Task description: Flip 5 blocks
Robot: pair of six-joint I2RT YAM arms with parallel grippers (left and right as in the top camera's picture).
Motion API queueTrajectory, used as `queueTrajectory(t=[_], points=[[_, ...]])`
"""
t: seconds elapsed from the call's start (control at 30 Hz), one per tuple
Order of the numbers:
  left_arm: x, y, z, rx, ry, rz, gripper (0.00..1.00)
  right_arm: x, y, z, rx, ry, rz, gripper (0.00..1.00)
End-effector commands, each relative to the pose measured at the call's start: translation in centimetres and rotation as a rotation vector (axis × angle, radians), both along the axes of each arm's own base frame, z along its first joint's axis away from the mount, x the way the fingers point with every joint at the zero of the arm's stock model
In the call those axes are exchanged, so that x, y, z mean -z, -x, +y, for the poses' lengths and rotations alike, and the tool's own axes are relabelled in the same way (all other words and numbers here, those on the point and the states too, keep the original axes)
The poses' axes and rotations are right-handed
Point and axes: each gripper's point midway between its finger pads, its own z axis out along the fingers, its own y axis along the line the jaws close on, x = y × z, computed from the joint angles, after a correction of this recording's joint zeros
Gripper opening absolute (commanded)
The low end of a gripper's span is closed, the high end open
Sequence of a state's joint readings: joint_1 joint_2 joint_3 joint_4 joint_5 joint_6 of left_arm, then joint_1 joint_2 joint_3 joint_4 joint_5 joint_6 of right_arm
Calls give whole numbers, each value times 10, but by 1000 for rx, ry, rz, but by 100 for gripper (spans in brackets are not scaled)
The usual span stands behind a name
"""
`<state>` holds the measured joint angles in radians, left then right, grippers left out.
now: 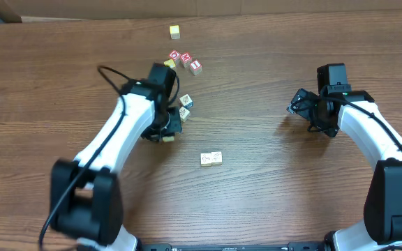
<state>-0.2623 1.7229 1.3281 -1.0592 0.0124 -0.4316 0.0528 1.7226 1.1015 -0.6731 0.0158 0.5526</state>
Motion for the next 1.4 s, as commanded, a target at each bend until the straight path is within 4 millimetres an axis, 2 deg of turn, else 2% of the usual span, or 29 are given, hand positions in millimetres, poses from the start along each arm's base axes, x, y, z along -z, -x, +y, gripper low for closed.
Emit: queueTrajectory(t=[0.0, 0.13, 0.27, 0.47, 0.67, 0.93, 1.37], points=[[-63, 0, -9, 30, 72, -145, 12, -12, -6, -3, 4, 11, -40, 100], [-85, 28, -10, 10, 126, -125, 11, -12, -7, -3, 4, 11, -41, 100], [-81, 53, -7, -7, 109, -42, 10, -12, -6, -3, 4, 11, -40, 100], [-47, 68, -17, 26, 87, 15, 11, -12, -6, -3, 4, 11, -40, 100], [-3, 72, -26, 25, 90, 21, 13, -12, -7, -3, 4, 11, -41, 100], [39, 73, -31, 6, 94, 27, 12, -12, -6, -3, 4, 11, -40, 100], [69, 77, -48, 12, 75, 78, 12, -12, -6, -3, 4, 11, -40, 100]])
